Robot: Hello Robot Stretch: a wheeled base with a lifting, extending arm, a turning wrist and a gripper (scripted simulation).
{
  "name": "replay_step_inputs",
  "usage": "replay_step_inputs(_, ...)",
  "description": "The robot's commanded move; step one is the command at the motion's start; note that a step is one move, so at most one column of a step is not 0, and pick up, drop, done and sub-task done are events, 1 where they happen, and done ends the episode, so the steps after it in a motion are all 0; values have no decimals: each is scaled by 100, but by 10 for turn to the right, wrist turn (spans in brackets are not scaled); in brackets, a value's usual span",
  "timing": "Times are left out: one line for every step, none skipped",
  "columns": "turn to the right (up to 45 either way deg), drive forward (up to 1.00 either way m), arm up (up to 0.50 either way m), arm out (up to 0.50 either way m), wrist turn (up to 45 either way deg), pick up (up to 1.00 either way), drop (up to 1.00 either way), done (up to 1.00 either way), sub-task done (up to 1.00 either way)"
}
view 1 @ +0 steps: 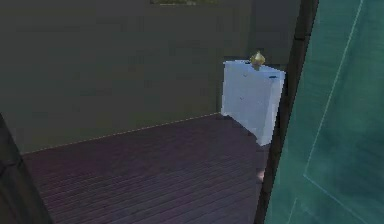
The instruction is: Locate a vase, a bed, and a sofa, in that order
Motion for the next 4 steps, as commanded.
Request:
replay_step_inputs(0, 80, 0, 0, 0, 0, 0, 0, 0)
replay_step_inputs(-180, 0, 0, 0, 0, 0, 0, 0, 0)
replay_step_inputs(0, 30, 0, 0, 0, 0, 0, 0, 0)
replay_step_inputs(450, 0, 0, 0, 0, 0, 0, 0, 0)
